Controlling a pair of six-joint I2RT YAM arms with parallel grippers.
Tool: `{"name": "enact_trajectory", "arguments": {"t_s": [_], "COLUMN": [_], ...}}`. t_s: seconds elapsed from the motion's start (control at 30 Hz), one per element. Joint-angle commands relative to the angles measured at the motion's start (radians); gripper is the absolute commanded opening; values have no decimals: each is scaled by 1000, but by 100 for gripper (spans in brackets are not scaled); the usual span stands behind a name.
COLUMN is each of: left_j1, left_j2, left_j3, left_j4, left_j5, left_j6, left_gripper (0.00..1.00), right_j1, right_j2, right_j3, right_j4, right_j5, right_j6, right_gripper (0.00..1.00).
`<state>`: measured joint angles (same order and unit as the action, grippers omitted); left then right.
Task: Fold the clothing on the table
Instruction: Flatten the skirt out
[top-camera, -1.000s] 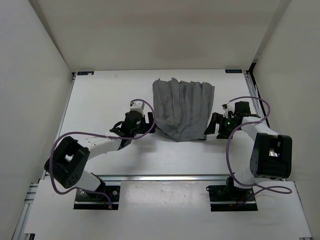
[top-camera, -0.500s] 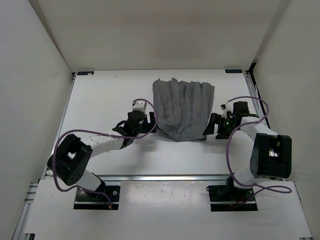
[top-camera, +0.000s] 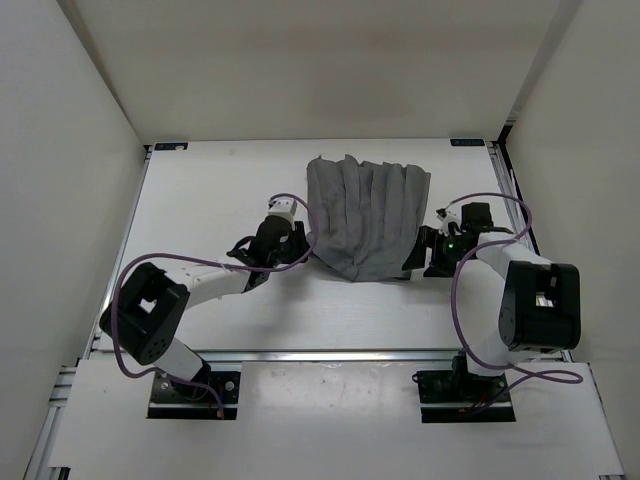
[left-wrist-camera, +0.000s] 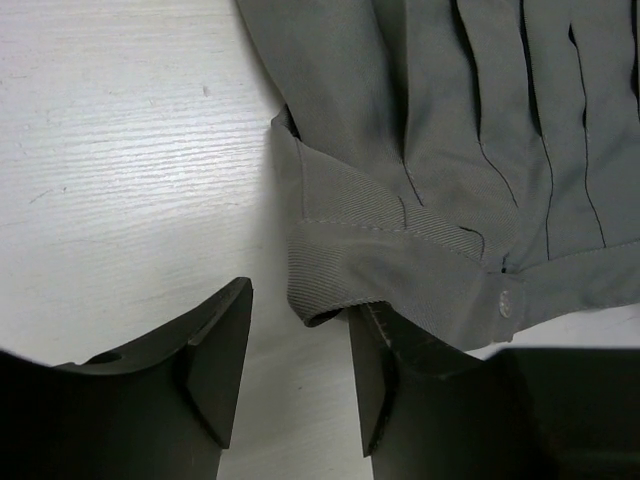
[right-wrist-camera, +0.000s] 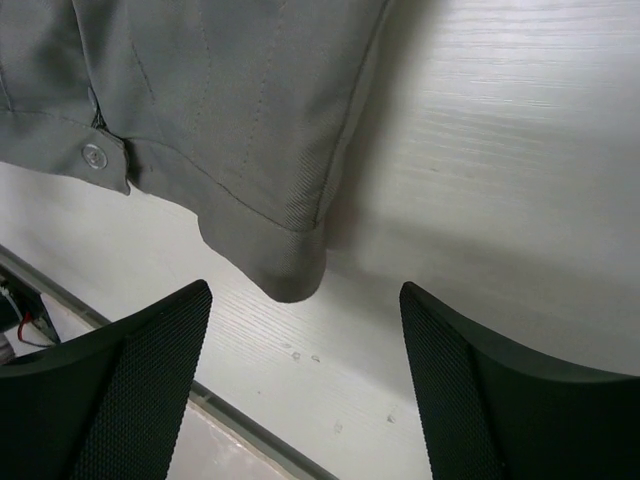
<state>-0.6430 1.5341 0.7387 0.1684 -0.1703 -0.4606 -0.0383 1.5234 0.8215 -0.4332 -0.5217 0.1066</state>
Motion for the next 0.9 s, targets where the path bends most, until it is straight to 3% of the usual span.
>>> {"name": "enact_trajectory", "arguments": {"t_s": [0.0,0.27,0.63,0.7,0.73,0.8,0.83,0.87], "left_j1": [-7,-12,11,26,25,35,43,60], "left_j2": [4,-2,24,37,43,50,50,60], "left_j3": [42,31,44,56,63,70,74,76], "left_j4": [0,2,6,-3,-6,-12,-9,-20], "left_j5": [31,49,84,92,92,91,95,106], "left_j6": [10,-9,2,7,8,13,16,19], "left_gripper": [53,46,49,49,49,48,44,30], "right_j1": [35,31,107,113,115,120,121,126], "right_j2": [27,89,178,198,196,196,195,172], "right_j3": [18,1,76,91,105,122,119,102], "right_j4": [37,83,120,120,120,116,111,108], "right_j5": [-54,-103,-100,-92,-83,-57,-49,-31], "right_j6": [25,47,65,65,65,73,73,71], "right_gripper": [80,71,63,56,43,28,22,10]}}
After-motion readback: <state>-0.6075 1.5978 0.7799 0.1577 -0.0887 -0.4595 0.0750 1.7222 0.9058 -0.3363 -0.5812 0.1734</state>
